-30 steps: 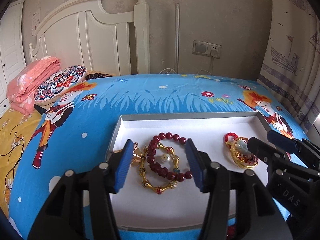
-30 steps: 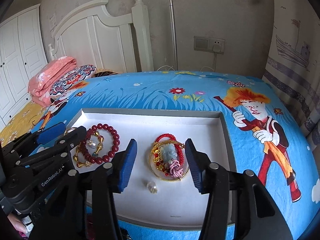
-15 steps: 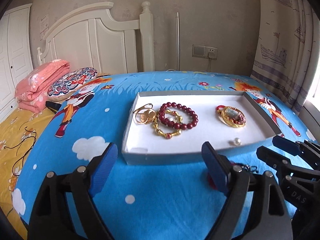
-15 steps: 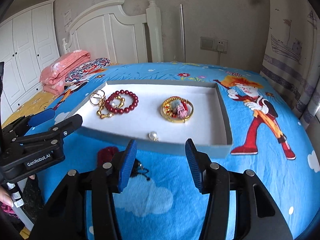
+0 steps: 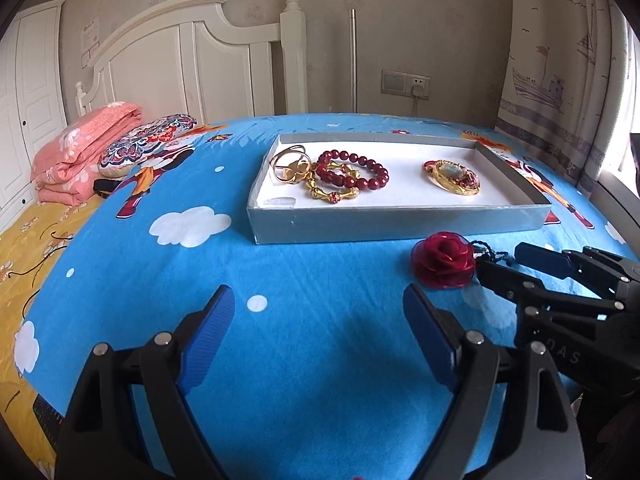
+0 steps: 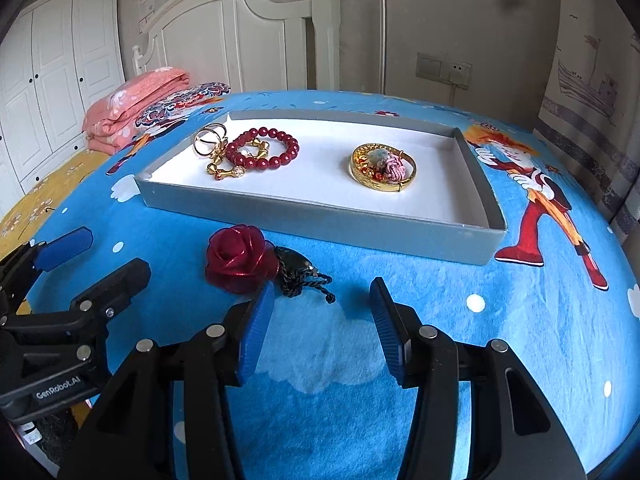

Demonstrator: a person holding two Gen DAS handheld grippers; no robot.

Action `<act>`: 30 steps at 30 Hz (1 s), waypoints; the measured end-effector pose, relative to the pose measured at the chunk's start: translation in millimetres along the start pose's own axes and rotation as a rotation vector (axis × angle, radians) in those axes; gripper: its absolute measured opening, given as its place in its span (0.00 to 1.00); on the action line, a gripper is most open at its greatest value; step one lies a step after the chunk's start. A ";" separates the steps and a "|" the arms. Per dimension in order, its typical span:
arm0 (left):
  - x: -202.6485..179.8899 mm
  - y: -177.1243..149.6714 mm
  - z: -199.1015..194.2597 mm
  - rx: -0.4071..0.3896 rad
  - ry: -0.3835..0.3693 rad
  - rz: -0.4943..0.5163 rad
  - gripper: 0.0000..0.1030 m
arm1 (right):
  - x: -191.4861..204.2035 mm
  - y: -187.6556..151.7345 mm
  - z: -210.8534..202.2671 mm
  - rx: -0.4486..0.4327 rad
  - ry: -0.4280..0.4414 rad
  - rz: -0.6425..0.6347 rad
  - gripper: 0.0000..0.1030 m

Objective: Organize jewelry
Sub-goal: 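Move the right tool to the rose brooch's green jade pendant and grasp it, then grasp the red rose with the left tool while the right tool holds the jade pendant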

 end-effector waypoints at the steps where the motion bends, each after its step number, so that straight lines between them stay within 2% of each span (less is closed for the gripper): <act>1: -0.4 1.5 -0.1 -0.003 -0.001 0.000 0.81 | 1.3 0.4 0.5 0.000 -0.007 -0.003 0.43; 2: -1.1 2.6 0.2 -0.004 -0.002 0.001 0.81 | 1.9 0.9 0.8 -0.003 -0.008 -0.011 0.41; 3: -2.4 3.7 0.8 -0.004 -0.005 0.003 0.81 | 3.3 0.4 0.4 -0.007 -0.003 -0.020 0.34; 4: -4.2 4.8 1.5 -0.003 -0.010 0.006 0.81 | 3.3 0.0 -0.4 -0.014 -0.003 -0.026 0.20; 6: -8.0 7.2 3.5 -0.001 -0.022 0.007 0.81 | 1.1 -0.2 -1.8 -0.023 -0.005 -0.019 0.10; 9: -13.7 11.9 4.0 -0.007 -0.036 0.003 0.81 | -3.4 -0.9 -8.8 -0.054 0.003 -0.009 0.09; 13: -25.9 21.1 5.3 -0.019 -0.055 0.007 0.81 | -15.5 -3.3 -22.5 -0.107 -0.033 -0.017 0.08; 20: -60.7 40.4 13.3 -0.024 -0.050 0.038 0.81 | -41.7 -12.8 -33.8 -0.116 -0.050 0.030 0.08; 22: -67.9 44.3 17.6 -0.017 -0.045 0.047 0.76 | -42.1 -15.4 -35.1 -0.118 -0.044 0.029 0.08; 25: -73.6 46.5 26.7 0.028 -0.055 0.052 0.63 | -41.1 -18.3 -35.8 -0.118 -0.031 0.034 0.08; 27: -74.3 43.3 33.4 0.061 -0.063 0.056 0.43 | -40.3 -19.8 -35.4 -0.117 -0.025 0.039 0.08; 28: -74.0 40.9 36.0 0.071 -0.080 0.052 0.39 | -40.1 -20.4 -34.6 -0.115 -0.023 0.041 0.08; 30: -72.2 39.0 35.3 0.061 -0.084 0.044 0.39 | -39.1 -22.2 -33.4 -0.110 -0.022 0.043 0.08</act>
Point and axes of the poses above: each gripper's, at about its wrist camera, not at the fingertips, and z roughly the way its jaws point, x to its left, y to its top, the point moved 5 cm from there along z, roughly the way its jaws point, and after that the axes turned 14 degrees about z, right-handed, at the moved point
